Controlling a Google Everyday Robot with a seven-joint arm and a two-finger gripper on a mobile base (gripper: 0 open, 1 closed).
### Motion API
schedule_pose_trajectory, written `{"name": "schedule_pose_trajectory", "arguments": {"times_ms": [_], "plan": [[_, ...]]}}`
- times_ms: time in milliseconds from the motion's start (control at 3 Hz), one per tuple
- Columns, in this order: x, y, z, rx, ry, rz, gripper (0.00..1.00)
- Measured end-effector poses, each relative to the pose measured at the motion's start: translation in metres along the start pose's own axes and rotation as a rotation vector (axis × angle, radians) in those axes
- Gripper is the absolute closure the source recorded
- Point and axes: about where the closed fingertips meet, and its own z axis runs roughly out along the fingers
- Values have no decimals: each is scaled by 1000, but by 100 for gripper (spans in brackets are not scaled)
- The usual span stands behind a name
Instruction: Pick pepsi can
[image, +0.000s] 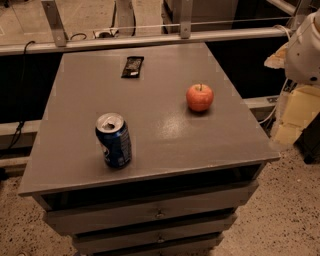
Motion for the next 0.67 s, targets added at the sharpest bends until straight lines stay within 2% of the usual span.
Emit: {"name": "schedule_pose_trajectory", "arguments": {"times_ms": [333,667], "plan": [[0,0,0,0,0,0,0],[-13,-4,9,-24,-75,-18,0]]}}
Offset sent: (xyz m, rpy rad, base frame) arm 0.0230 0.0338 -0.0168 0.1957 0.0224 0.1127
